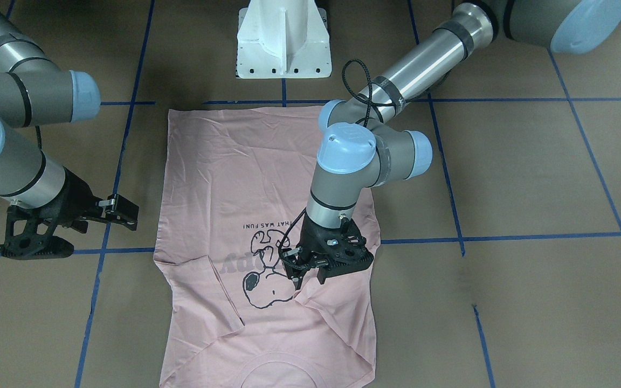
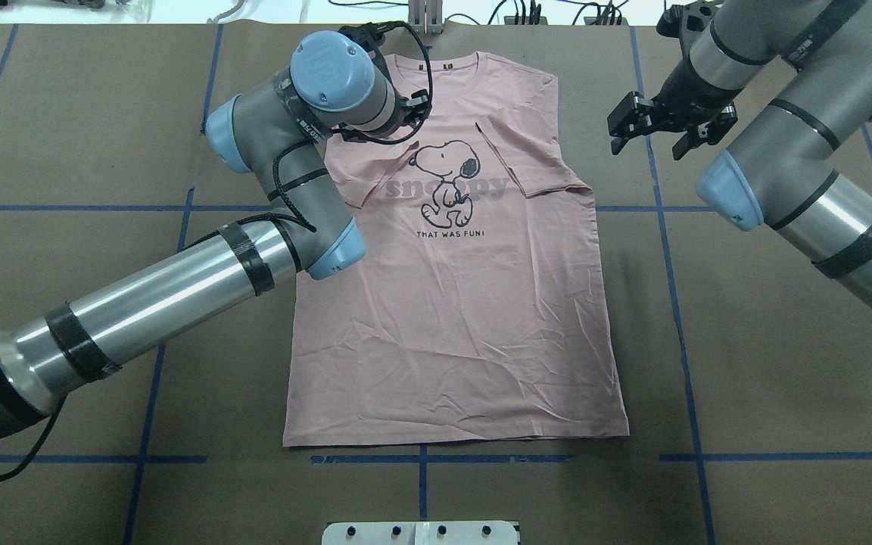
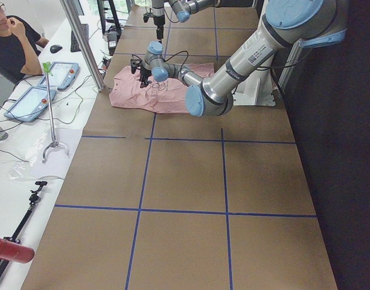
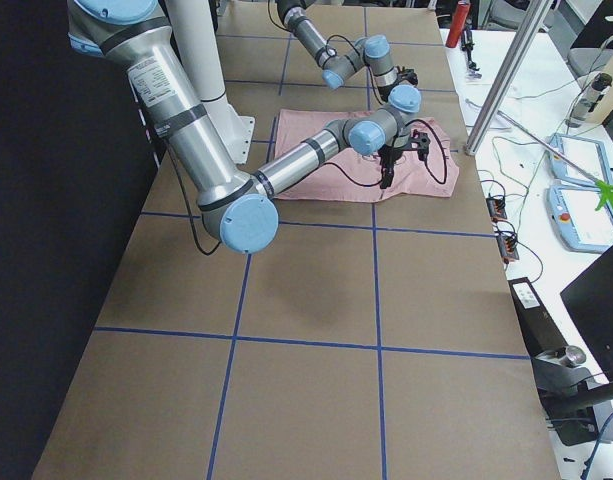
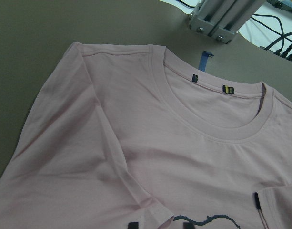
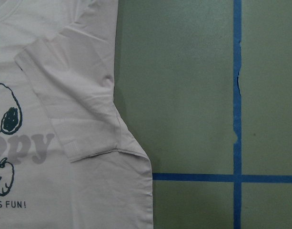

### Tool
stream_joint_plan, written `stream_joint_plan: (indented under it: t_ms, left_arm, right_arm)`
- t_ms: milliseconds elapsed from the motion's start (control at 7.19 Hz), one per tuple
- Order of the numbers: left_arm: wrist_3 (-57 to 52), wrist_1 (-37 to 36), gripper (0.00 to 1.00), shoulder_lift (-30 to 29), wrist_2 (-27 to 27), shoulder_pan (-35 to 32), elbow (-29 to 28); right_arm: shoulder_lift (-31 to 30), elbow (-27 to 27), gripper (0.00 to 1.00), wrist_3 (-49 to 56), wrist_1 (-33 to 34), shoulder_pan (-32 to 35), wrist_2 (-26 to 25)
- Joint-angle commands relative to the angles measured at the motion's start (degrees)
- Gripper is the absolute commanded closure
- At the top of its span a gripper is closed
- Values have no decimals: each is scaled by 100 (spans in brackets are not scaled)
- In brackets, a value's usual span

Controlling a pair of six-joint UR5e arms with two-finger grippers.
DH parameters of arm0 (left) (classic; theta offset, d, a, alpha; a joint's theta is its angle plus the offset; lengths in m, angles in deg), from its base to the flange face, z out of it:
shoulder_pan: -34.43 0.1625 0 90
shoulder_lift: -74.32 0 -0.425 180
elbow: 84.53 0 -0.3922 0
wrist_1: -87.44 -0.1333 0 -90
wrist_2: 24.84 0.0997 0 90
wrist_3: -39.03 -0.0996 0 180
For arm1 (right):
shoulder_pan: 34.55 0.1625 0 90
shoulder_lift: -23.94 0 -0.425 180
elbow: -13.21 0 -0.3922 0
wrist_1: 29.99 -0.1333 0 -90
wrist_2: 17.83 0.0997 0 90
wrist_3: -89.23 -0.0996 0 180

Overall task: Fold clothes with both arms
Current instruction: 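Move both grippers toward the shirt hem nearest the robot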

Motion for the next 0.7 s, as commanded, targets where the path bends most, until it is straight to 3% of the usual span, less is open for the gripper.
stream_joint_plan:
  t_ms: [0, 278, 417, 556]
  left_arm:
    - [-48, -114, 0, 389, -209, -9, 784]
    - [-144, -664, 0, 1705, -675, 0, 2670]
    - [-318, -1417, 0, 1998, -668, 52, 3419]
    - [-538, -1877, 0, 2480, -650, 383, 4184]
  right_arm:
    - [-189, -288, 0, -25, -3, -27, 0]
    - [-978, -1121, 0, -304, -134, -350, -43]
    - [-1373, -1325, 0, -1003, -883, -587, -192]
    - [-1795, -1441, 0, -2211, -1944, -1146, -811]
